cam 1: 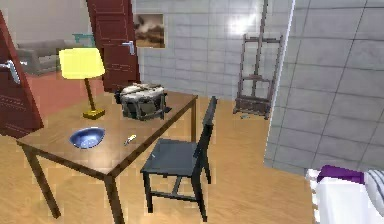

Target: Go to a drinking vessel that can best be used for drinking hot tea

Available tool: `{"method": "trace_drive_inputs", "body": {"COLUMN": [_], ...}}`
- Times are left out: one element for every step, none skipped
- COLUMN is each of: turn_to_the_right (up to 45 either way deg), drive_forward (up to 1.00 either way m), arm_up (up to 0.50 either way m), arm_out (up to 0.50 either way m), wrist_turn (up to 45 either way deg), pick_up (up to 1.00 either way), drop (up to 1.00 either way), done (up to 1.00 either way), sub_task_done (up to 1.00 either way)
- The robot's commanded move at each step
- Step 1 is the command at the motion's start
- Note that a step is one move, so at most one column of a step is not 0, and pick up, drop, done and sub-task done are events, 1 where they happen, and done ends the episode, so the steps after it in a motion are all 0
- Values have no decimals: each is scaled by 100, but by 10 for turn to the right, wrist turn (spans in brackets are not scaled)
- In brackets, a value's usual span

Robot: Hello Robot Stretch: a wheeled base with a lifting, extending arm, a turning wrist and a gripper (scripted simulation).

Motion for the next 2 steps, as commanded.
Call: {"method": "trace_drive_inputs", "body": {"turn_to_the_right": [0,-270], "drive_forward": [60,0], "arm_up": [0,0], "arm_out": [0,0], "wrist_turn": [0,0], "pick_up": [0,0], "drop": [0,0], "done": [0,0], "sub_task_done": [0,0]}}
